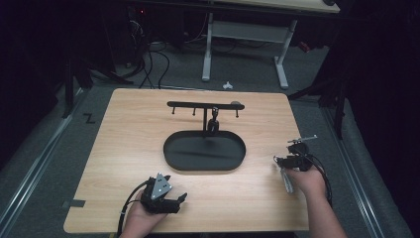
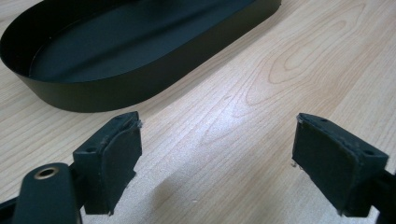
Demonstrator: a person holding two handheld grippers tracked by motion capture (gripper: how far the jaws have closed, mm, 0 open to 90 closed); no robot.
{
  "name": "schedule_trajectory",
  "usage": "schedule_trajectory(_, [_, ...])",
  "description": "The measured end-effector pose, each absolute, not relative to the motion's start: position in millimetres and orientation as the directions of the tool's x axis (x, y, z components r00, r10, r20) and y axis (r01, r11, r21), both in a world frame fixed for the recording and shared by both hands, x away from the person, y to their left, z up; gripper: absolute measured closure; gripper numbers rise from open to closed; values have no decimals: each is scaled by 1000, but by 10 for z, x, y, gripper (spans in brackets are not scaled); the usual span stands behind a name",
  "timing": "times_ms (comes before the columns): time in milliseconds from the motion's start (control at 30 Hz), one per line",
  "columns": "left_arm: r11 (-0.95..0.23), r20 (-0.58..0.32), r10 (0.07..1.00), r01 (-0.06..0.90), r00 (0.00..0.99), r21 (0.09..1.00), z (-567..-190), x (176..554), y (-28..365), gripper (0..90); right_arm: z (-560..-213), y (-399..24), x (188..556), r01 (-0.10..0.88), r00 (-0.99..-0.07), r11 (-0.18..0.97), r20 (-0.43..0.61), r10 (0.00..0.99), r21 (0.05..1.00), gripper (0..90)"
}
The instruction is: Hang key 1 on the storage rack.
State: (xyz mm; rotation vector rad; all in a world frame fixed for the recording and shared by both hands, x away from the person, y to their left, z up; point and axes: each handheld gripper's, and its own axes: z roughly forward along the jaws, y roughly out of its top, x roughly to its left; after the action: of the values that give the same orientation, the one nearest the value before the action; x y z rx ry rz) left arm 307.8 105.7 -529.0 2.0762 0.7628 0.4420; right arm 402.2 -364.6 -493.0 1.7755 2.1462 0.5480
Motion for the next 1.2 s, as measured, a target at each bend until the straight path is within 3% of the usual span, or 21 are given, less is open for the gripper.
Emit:
schedule_trajectory(433, [-450, 34, 659, 358, 751, 818, -5292, 3077, 1057, 164, -4991, -3570, 4099, 875, -216, 197, -6, 976, 442, 629])
schedule_trajectory(567, [-445, 31, 660, 358, 750, 821, -5293, 3073, 1054, 164, -4990, -3556, 4097, 872, -223, 205, -11, 975, 444, 718])
schedule_trajectory(1200, [-449, 33, 659, 358, 751, 819, -5295, 3078, 1054, 164, -4960, -3517, 4109, 894, -212, 180, 33, 977, 410, 751])
